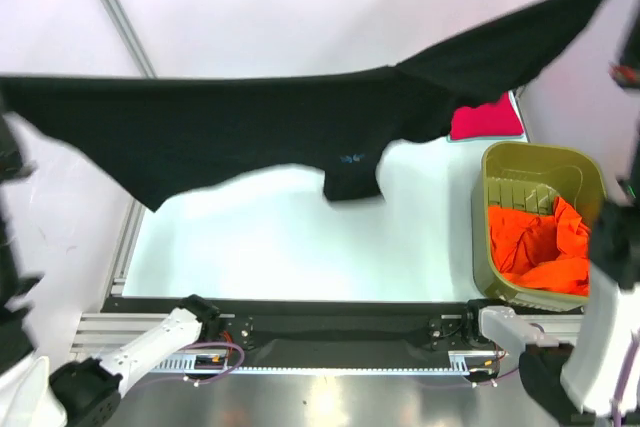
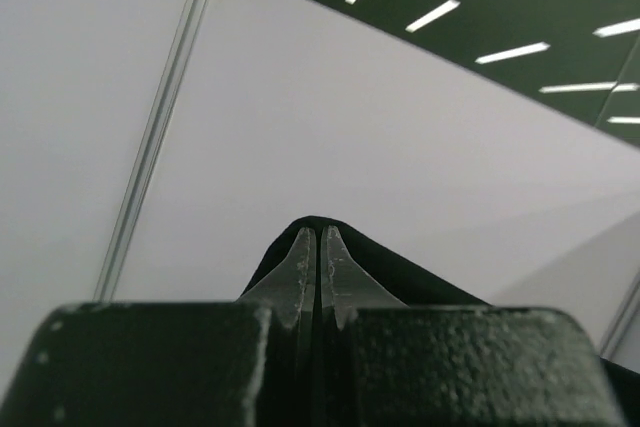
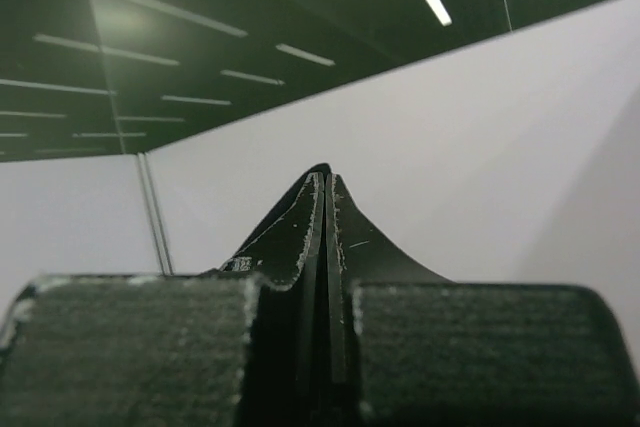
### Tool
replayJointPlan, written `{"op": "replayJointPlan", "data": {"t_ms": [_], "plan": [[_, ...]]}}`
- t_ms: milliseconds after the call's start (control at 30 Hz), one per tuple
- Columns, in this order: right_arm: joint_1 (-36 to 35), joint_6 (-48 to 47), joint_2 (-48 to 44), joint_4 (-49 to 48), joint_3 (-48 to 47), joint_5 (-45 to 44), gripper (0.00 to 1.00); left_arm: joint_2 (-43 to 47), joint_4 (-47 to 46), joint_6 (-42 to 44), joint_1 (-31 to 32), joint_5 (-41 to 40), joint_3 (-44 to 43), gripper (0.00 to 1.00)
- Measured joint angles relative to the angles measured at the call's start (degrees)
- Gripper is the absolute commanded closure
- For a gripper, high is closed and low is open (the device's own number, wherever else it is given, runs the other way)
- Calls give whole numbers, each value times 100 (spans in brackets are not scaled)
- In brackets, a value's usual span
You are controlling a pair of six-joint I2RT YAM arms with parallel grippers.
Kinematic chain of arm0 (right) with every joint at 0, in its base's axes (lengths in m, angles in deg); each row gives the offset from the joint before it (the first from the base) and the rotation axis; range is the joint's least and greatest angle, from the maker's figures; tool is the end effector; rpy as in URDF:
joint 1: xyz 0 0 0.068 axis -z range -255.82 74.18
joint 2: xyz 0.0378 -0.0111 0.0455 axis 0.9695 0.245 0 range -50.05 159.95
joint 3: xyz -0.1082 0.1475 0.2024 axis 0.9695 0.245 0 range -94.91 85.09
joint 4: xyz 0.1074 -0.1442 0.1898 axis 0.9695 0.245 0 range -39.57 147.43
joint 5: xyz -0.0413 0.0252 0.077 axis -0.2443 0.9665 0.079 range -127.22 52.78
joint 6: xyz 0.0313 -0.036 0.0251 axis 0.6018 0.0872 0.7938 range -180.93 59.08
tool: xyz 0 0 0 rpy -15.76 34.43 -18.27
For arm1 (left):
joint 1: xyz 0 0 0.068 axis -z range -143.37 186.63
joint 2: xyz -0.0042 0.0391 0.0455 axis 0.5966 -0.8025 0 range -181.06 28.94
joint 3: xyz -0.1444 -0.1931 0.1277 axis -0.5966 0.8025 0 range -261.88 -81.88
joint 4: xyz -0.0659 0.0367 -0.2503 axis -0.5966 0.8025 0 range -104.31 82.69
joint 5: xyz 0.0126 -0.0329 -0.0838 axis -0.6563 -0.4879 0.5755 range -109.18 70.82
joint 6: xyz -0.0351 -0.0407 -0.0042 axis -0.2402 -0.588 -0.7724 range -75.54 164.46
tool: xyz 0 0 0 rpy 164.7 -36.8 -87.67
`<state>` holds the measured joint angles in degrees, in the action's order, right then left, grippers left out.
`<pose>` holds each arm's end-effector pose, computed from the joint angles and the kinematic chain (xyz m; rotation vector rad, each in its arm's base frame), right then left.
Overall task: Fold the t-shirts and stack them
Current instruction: Flatten the tshirt out
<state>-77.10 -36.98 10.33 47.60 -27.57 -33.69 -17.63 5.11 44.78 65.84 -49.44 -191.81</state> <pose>0.0545 0.0035 0.6634 0.0615 0.6139 0.4453 -0.0174 0.0302 0.6237 -0.2828 0.8870 -0.2553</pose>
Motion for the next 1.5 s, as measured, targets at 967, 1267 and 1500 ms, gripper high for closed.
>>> {"op": "replayJointPlan", "data": {"t_ms": [967,1267,1500], "plan": [[-389,-557,1462,-1119,503,44,100,-1362,-1165,804,-487,-142,1084,100],[-463,-372,4081,-2197,1624,197,100,-3464,-1589,90,-2166,551,3156,100],[-579,-149,5978,-2352,887,387,100,-5184,-2026,-518,-3021,1471,2839,100]]}}
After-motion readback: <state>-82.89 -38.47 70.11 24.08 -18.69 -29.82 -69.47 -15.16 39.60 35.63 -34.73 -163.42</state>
